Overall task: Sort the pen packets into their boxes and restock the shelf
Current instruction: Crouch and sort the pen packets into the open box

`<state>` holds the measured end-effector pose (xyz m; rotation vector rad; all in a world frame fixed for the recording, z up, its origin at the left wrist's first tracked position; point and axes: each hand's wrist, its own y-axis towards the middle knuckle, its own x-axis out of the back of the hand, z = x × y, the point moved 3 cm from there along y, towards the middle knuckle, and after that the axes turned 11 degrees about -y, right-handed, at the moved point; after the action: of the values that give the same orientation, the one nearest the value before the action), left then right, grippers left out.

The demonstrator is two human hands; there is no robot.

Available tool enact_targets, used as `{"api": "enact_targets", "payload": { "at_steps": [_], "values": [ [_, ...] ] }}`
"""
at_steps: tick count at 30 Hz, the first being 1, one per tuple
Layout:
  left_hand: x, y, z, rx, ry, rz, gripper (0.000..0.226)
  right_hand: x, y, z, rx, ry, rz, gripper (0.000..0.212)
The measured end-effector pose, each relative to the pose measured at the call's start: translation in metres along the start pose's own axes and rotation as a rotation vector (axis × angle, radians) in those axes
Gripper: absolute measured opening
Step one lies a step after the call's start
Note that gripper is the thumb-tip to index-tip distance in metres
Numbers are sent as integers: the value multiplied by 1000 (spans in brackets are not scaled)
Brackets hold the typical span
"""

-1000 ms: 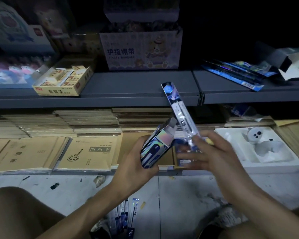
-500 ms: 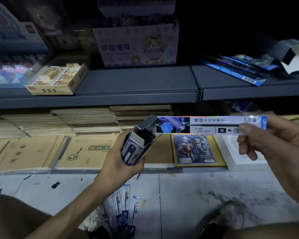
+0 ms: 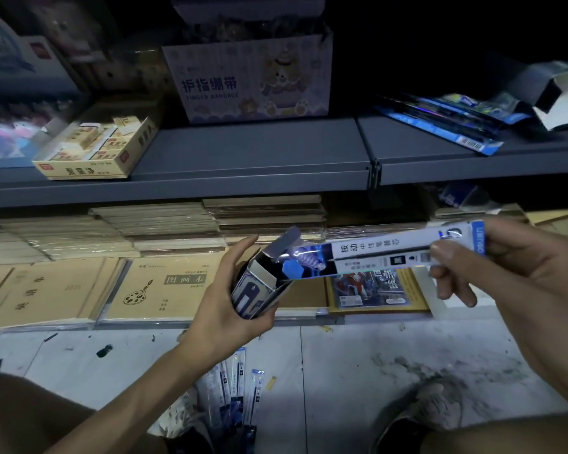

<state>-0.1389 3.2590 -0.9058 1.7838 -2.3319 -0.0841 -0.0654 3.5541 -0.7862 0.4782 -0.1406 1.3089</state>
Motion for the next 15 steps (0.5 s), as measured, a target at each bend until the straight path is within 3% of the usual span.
{"api": "enact_targets", "payload": {
  "at_steps": [5, 15],
  "values": [
    [-3, -2, 7, 114, -42, 16, 88, -7, -2, 7, 12, -13, 52, 20],
    [-3, -1, 1, 61, 165, 143, 109, -14, -1, 17, 43, -130, 146, 13]
  ]
}}
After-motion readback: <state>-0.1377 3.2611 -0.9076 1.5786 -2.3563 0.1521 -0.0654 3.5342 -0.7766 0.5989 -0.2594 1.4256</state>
